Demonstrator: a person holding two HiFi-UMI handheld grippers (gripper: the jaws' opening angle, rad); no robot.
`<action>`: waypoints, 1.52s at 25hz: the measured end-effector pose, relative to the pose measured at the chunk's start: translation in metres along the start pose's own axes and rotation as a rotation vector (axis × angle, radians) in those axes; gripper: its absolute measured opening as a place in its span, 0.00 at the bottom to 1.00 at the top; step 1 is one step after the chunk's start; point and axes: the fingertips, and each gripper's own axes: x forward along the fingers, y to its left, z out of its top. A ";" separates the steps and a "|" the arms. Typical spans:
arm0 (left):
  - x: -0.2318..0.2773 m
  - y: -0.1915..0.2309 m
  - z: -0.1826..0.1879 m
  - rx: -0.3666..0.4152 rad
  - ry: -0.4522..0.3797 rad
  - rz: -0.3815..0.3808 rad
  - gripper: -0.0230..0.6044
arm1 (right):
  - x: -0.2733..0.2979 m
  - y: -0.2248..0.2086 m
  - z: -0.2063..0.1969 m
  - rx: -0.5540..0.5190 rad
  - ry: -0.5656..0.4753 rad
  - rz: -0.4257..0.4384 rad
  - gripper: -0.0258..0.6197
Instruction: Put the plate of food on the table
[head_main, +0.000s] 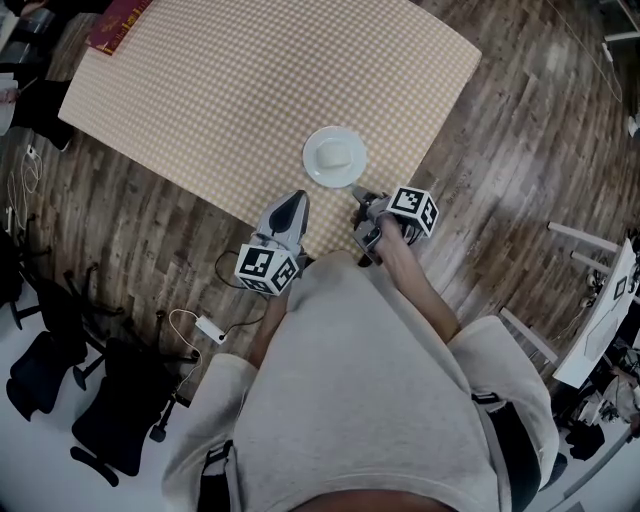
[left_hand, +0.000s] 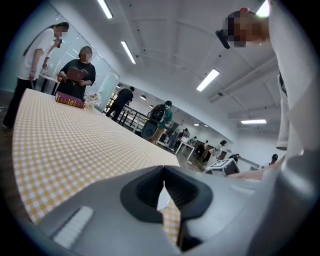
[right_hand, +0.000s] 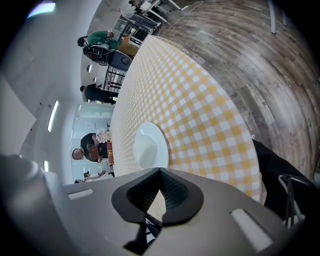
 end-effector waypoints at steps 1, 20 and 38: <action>-0.001 -0.003 0.000 0.004 -0.001 -0.001 0.05 | -0.002 -0.001 -0.001 -0.009 0.002 0.005 0.04; -0.003 -0.075 -0.016 0.067 -0.036 0.040 0.05 | -0.062 0.044 -0.020 -1.613 -0.156 -0.034 0.04; -0.067 -0.092 -0.025 0.111 -0.078 -0.010 0.05 | -0.110 0.063 -0.085 -1.670 -0.312 0.137 0.04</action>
